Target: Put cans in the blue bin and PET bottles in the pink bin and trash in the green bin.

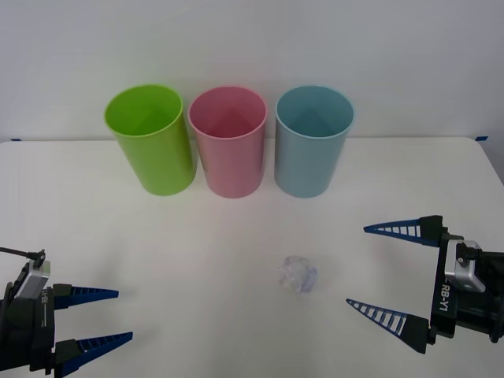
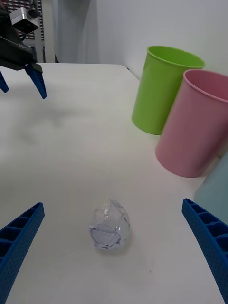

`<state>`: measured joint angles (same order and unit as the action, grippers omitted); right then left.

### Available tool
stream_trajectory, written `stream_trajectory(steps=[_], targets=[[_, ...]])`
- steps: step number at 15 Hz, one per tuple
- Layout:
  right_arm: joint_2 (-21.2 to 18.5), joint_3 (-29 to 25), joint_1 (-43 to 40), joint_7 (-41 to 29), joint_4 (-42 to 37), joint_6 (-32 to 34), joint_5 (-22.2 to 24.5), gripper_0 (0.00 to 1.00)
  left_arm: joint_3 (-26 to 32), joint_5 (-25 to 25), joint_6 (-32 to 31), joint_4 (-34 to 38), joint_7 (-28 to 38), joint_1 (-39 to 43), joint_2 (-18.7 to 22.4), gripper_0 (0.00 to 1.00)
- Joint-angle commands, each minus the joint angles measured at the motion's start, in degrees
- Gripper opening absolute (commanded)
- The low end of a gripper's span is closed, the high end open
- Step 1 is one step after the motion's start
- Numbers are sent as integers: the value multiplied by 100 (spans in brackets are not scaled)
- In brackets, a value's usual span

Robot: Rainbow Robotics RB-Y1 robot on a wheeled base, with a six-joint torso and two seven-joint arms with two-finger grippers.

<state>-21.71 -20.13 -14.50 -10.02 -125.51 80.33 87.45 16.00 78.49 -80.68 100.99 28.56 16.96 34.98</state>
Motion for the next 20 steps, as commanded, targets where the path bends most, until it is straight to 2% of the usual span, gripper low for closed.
stream_trajectory(steps=[1,3,5,8,11,15,19,20], targets=[[0,0,0,0,0,0,0,100,0,0,0,0,0,0,0,100],[-9,-53,88,18,-79,0,0,100,0,0,0,0,0,0,0,100],[-123,-211,97,-141,-475,-35,105,100,0,0,0,0,0,0,0,100],[-422,-255,149,-826,-844,-123,123,100,0,0,0,0,0,0,0,100],[-738,-325,193,-1635,-1266,-123,483,100,0,0,0,0,0,0,0,100],[-1204,-246,264,-2786,-1503,-18,1187,100,0,0,0,0,0,0,0,100],[-1318,-404,800,-3648,-1503,914,1740,100,0,0,0,0,0,0,0,100],[-1327,-404,896,-3858,-1503,967,1811,100,0,0,0,0,0,0,0,100]])
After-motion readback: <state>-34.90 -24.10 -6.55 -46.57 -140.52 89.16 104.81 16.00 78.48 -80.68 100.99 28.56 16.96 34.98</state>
